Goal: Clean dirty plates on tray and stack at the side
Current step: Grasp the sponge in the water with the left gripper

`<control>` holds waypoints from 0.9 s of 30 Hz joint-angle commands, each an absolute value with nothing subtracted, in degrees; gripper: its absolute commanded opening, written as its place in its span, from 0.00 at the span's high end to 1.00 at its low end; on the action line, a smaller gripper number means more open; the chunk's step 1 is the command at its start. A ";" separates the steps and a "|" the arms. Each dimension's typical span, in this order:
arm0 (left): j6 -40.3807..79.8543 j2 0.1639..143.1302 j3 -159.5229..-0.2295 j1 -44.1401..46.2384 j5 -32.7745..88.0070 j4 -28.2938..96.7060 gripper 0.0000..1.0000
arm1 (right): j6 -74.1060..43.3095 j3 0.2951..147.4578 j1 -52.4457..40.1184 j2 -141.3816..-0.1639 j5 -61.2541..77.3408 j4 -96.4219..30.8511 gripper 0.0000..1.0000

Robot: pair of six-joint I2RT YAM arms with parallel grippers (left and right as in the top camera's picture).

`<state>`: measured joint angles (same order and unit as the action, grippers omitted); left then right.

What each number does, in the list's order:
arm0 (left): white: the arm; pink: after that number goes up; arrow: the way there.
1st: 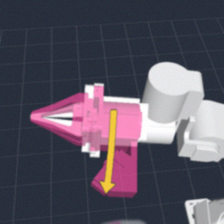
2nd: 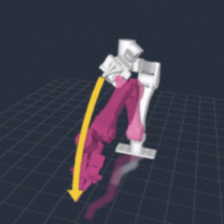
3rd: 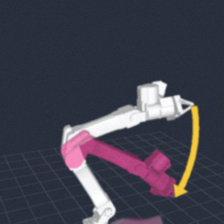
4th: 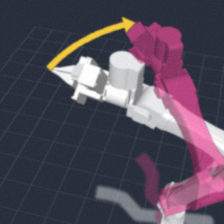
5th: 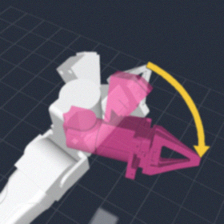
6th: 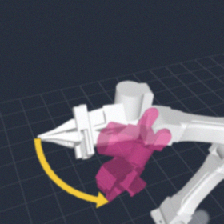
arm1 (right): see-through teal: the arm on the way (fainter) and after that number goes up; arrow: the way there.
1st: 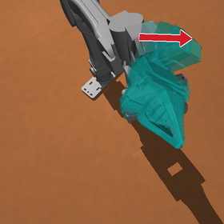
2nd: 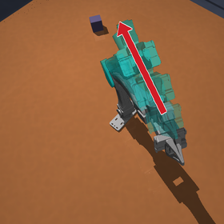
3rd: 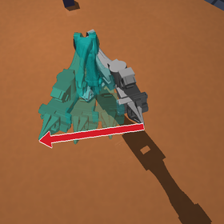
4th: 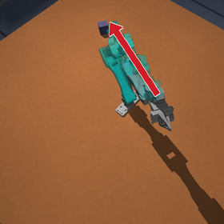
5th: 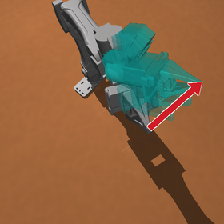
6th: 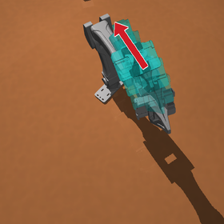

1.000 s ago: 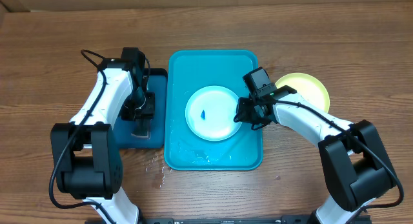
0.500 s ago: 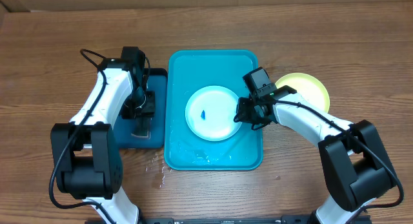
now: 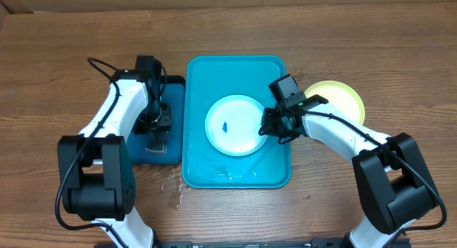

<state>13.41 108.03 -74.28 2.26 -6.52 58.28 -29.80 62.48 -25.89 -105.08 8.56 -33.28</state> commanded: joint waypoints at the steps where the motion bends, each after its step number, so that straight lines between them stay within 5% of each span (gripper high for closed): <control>1: 16.34 108.77 -71.24 2.17 -7.46 56.14 0.52 | -29.87 63.37 -25.65 -103.94 7.81 -33.23 0.95; 5: 16.29 108.77 -68.75 2.17 -7.49 52.80 0.53 | -30.02 63.37 -25.65 -103.94 7.81 -33.23 0.95; 11: 16.27 108.75 -68.75 2.17 -7.44 51.99 0.68 | -30.02 63.37 -25.65 -103.94 7.79 -33.23 0.94; 20: 14.11 108.75 -69.30 2.17 -7.44 50.89 0.68 | -30.02 63.37 -25.65 -103.94 7.81 -33.23 0.95; 24: 13.69 108.75 -69.52 2.17 -7.42 50.61 0.96 | -30.02 63.35 -25.65 -103.94 7.81 -33.23 0.95; 27: 13.30 108.75 -70.87 2.15 -7.46 51.81 0.96 | -30.02 63.37 -25.65 -103.94 7.81 -33.21 0.95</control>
